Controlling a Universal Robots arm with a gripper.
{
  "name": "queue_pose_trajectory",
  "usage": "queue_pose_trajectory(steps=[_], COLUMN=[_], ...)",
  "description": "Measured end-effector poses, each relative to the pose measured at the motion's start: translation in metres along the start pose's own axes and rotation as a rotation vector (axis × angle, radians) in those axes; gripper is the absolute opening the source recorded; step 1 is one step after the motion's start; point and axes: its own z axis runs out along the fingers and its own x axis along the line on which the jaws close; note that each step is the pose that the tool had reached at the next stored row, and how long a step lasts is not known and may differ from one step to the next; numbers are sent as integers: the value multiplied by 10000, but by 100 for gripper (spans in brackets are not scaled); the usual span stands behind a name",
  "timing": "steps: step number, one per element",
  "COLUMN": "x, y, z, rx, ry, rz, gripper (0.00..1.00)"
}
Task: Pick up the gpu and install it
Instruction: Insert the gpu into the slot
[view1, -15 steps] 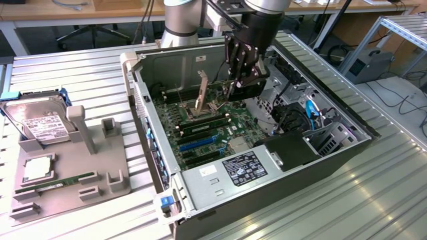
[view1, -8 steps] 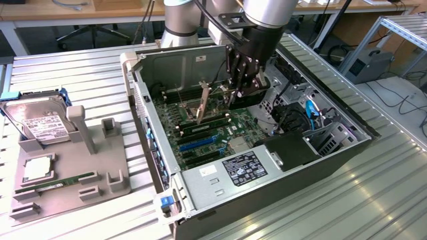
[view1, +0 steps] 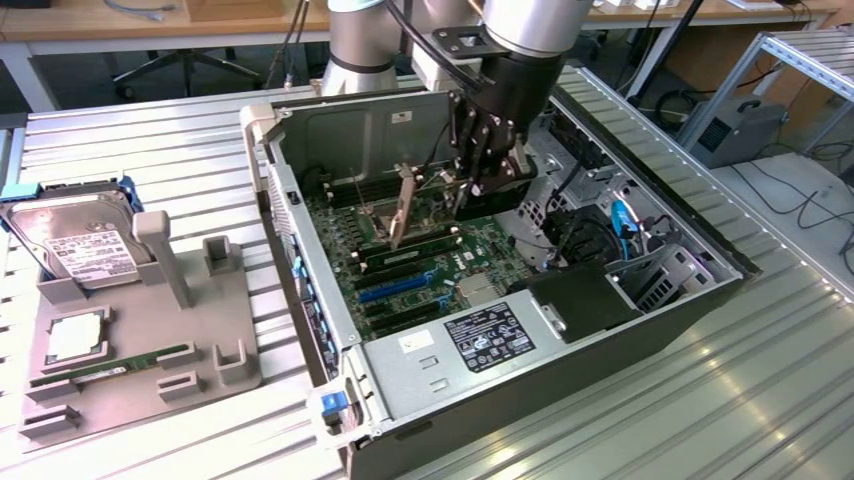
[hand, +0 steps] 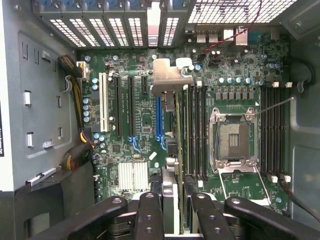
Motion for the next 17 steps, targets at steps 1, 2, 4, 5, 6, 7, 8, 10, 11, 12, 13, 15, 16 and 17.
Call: queue_pose_trajectory(steps=[1, 2, 4, 5, 6, 7, 8, 10, 11, 12, 13, 15, 16, 17], x=[1, 1, 2, 3, 3, 4, 4, 6, 7, 8, 9, 9, 10, 11], y=[5, 9, 17, 19, 22, 25, 27, 32, 37, 40, 41, 44, 46, 48], z=[1, 1, 3, 3, 4, 5, 5, 6, 8, 9, 10, 11, 12, 13], rx=[-1, 0, 0, 0, 0, 0, 0, 0, -1, 0, 0, 0, 0, 0], ry=[0, 0, 0, 1, 0, 0, 0, 1, 0, 1, 1, 1, 1, 0], rz=[0, 0, 0, 0, 0, 0, -1, 0, 0, 0, 0, -1, 0, 0], gripper=[27, 27, 27, 27, 27, 27, 27, 27, 27, 27, 27, 27, 27, 27])
